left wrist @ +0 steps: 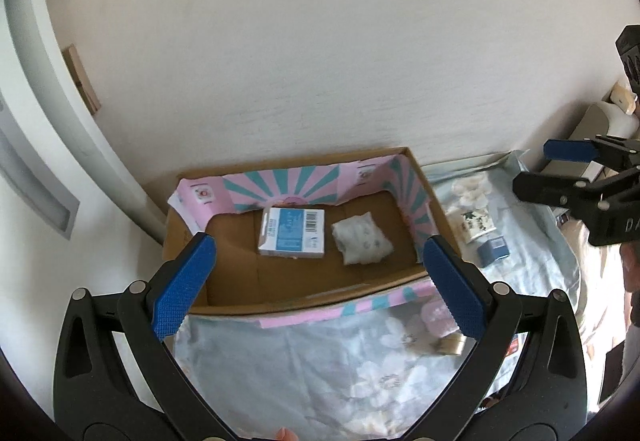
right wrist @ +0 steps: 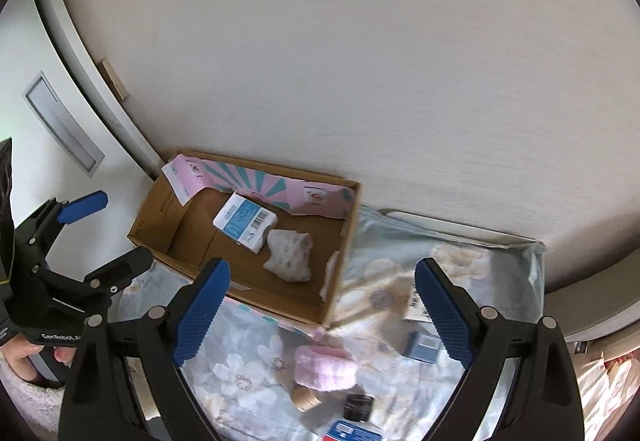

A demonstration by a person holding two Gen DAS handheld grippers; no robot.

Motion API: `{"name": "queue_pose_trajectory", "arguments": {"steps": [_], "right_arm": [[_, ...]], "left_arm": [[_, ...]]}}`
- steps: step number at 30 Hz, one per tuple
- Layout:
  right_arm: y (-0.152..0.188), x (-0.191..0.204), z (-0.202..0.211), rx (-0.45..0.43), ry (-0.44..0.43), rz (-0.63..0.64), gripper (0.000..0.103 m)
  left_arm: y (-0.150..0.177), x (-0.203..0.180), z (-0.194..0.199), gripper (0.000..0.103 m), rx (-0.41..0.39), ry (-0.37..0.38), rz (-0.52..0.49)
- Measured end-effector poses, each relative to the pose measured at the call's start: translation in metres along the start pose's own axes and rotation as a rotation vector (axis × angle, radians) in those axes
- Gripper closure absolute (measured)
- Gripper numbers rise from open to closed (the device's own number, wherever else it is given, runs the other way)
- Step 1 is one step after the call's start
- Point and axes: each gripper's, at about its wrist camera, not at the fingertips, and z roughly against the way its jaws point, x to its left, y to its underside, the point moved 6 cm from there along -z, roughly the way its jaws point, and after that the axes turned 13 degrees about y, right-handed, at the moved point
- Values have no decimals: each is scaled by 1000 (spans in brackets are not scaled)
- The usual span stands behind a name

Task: Organize objects
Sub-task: 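Withdraw both open grippers from the cardboard box back toward the remaining items, then grasp the beige round jar with the left gripper while the right gripper grasps the small blue box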

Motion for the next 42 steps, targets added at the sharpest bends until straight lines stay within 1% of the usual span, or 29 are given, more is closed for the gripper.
{"name": "queue_pose_trajectory", "arguments": {"steps": [3,8,11,18,24,27,34,39,42], "right_arm": [[5,-16,6,-18,10,-1,11],[15,-43,16,-39,14,12,11],[21,-58,20,-48,10,24,11],[34,-84,20,-56,-10,56,11],[47,-97,10,-53,-27,95,11],[57,-104,0,-45,-45,106,11],[89,-109,-43,29,-66,127,11],[112,-108,-74,79,-71,128,11],[125,-107,-93,103,-73,118,11]], "left_arm": [[1,-14,7,0,-23,-16,-3],[9,-35,16,0,-45,-8,16],[16,-48,18,0,-54,-17,34],[40,-74,16,0,-57,-37,76],[69,-93,8,0,-47,-47,104],[88,-102,-3,0,-26,-46,113],[131,-117,-45,0,55,-20,148],[162,-126,-81,0,110,10,143],[177,-131,-100,2,130,22,136]]}}
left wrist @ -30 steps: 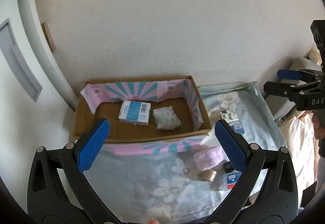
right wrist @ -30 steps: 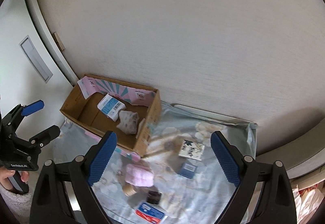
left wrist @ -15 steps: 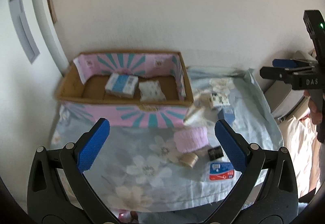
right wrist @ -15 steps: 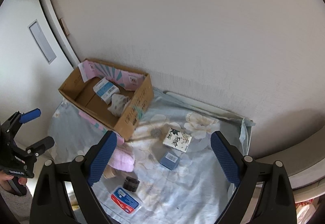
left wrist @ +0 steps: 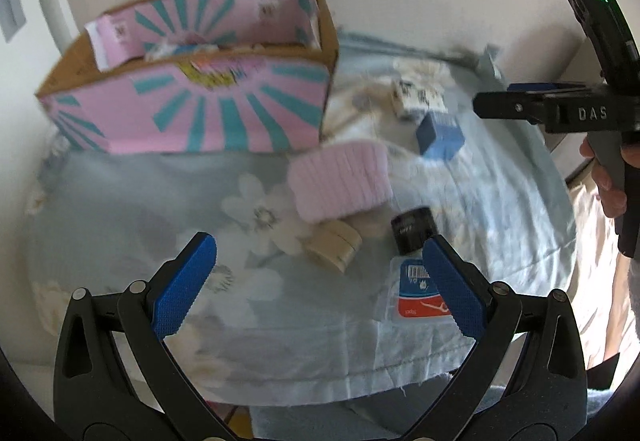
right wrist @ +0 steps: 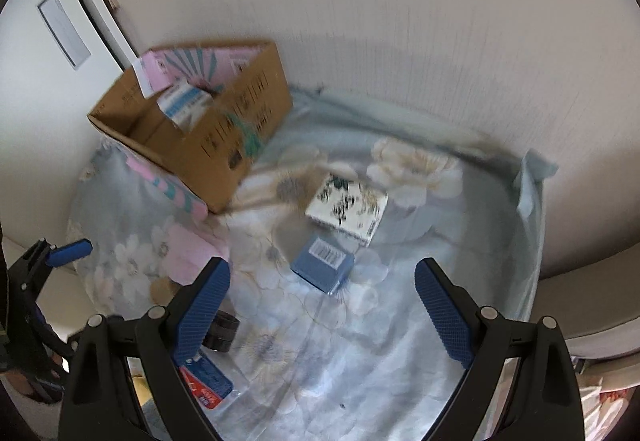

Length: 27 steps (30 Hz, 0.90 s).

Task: Organize objects
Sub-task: 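Grasp the beige round jar with the left gripper while the right gripper grasps the small blue box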

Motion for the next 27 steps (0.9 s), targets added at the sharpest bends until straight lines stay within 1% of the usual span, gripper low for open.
{"name": "queue_pose_trajectory", "arguments": {"steps": [4,6,7,9,12,14,16,17,19,22,26,27], "right_arm": [[11,2,-24,20,8,-18,11],[14,2,-35,29,10,-33,11],[16,2,-40,47,19,-60,11],[18,3,-48,49,20,-70,11],[21,6,-56,42,41,-67,12],[21,9,-61,43,44,-65,17],[22,9,-64,49,42,-75,20],[22,10,-66,52,45,-79,23],[22,11,-69,57,49,-76,28],[22,14,-72,66,62,-67,33],[22,15,-74,70,65,-75,39],[21,15,-74,70,67,-78,40]], "left_arm": [[9,1,-21,13,5,5,-1],[11,4,-28,16,-4,4,-4],[12,4,-30,19,0,10,-27],[14,5,-37,24,0,9,-34],[15,8,-44,28,0,11,-37],[17,11,-48,31,2,27,-28],[20,13,-50,35,-4,39,-25],[20,14,-51,35,-4,40,-26],[22,15,-53,39,-5,35,-30],[21,15,-53,45,-14,42,-34],[16,13,-53,47,-31,48,-48],[15,11,-53,52,-31,50,-56]]}}
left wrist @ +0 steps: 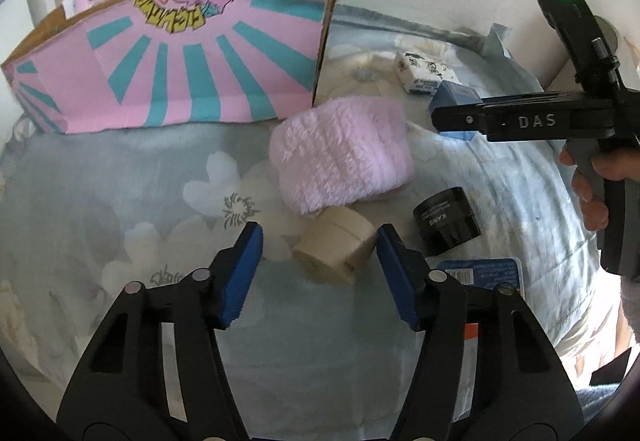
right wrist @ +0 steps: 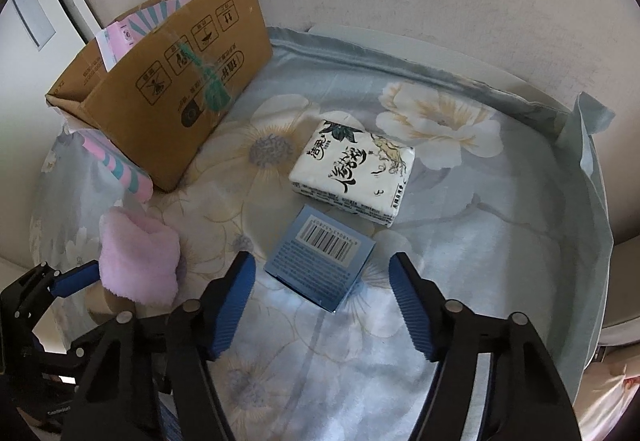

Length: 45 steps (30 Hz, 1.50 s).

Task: Organize objects
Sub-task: 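Grasp the beige round jar with the left gripper while the right gripper grasps the small blue box, then place the beige jar in the cardboard box with the left gripper while the right places the blue box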

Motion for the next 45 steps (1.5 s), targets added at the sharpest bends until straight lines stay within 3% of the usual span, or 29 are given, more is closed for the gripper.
{"name": "queue_pose_trajectory", "arguments": {"steps": [3,4,11,24,25,45], "right_arm": [[0,0,-1,4,1,-3,50],[0,1,-2,9,4,0,55],[2,-3,2,6,12,-23,60],[3,-7,27,21,-10,-86,62],[7,-3,28,87,36,-137,62],[-58,18,89,14,67,-196,63]], "left_arm": [[-1,-3,-4,66,12,14,-21],[-1,-4,-4,66,7,11,-30],[-1,-7,0,66,11,36,-40],[-23,-9,33,66,-17,66,-20],[-26,-9,36,66,-20,69,-23],[-117,10,91,66,-67,141,-102]]}}
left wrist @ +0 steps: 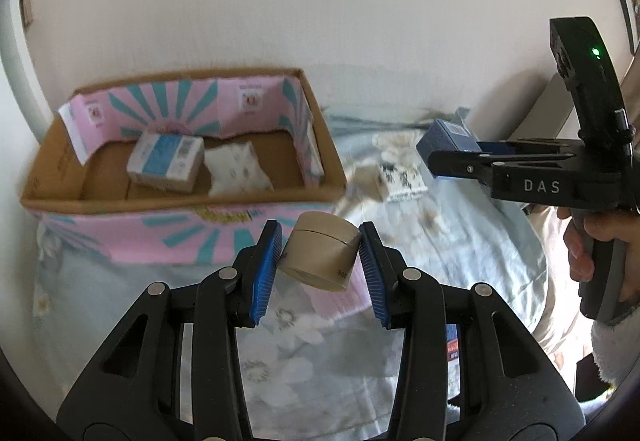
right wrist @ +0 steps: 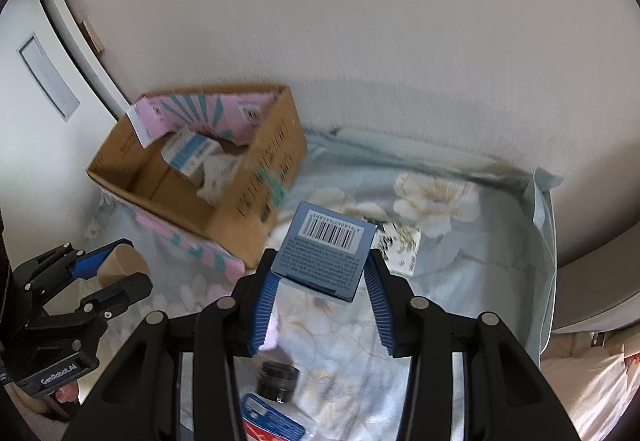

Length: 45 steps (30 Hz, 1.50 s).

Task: Organize objects
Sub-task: 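Place the beige jar in the cardboard box with the left gripper while the right places the blue box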

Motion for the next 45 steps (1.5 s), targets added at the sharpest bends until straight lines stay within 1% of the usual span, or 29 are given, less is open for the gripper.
{"name": "queue_pose_trajectory", "arguments": {"steps": [3,8,18,26,30,36,37,38,40,45], "right_arm": [[-13,6,8,-13,-3,-12,63],[-35,20,18,-27,18,-29,63],[-76,61,19,-37,33,-59,63],[-97,103,3,-18,34,-64,63],[-101,120,-8,-1,33,-73,63],[-101,142,-26,27,33,-81,63],[-100,145,-29,34,34,-88,63],[-99,147,-32,39,35,-92,63],[-96,151,-37,50,36,-104,63],[-92,154,-45,70,47,-126,63]], "left_arm": [[-14,8,7,66,-6,9,-15],[-37,24,17,66,-10,9,-49],[-72,83,31,66,-11,15,-50],[-98,140,39,66,-3,12,-39],[-103,165,35,66,14,-9,-45],[-103,194,25,66,48,-20,-50],[-102,196,22,66,53,-19,-50],[-100,196,21,66,90,19,-144],[-98,201,16,66,102,29,-134],[-93,204,11,66,120,26,-146]]}}
